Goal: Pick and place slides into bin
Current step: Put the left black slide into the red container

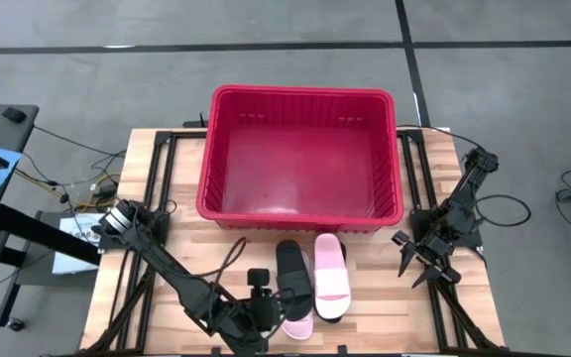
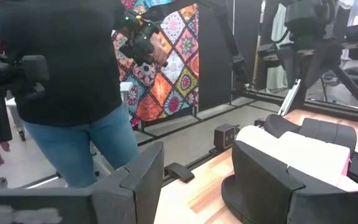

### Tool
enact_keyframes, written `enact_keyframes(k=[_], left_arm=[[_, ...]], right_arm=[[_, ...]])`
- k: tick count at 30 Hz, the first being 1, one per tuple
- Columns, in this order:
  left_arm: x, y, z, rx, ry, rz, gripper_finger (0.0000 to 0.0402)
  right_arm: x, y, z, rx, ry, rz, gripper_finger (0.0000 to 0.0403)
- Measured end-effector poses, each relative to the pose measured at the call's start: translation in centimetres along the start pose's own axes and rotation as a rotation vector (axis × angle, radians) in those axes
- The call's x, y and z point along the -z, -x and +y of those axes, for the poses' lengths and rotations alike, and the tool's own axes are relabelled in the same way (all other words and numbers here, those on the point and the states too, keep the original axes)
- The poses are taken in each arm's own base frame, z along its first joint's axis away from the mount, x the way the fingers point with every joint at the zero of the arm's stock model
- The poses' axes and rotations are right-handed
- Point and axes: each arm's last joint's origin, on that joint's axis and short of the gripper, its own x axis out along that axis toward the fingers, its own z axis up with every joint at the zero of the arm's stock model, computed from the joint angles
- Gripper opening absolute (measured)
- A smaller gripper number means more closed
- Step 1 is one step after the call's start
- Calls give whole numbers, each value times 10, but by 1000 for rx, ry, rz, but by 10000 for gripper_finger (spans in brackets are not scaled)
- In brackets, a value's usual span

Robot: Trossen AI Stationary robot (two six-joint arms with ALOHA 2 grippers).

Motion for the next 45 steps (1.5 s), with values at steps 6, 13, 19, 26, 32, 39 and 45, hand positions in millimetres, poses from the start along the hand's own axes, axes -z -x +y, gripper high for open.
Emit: enact_keyframes(k=[6,13,19,26,32,39,45], left_arm=[[2,-3,7,-38,-14,35,114],[2,-11,6,-23,-85,36,130],[3,-16,-2,56,-86,39,163],[-9,-11,-16,178,-117,-95,172],[-11,-10,-18,239,-123,-105,172],[-2,-30,-22,266,-137,-47,172],[-3,-44,-35,266,-163,-10,172]], right_arm=[[0,0,0,0,0,1,184],[0,0,0,0,0,1,184],[0,0,0,0,0,1,184],[0,0,0,-1,0,3,184],[0,0,0,-1,0,3,184],[0,0,0,-1,0,2,184],[0,0,0,-1,0,2,184]])
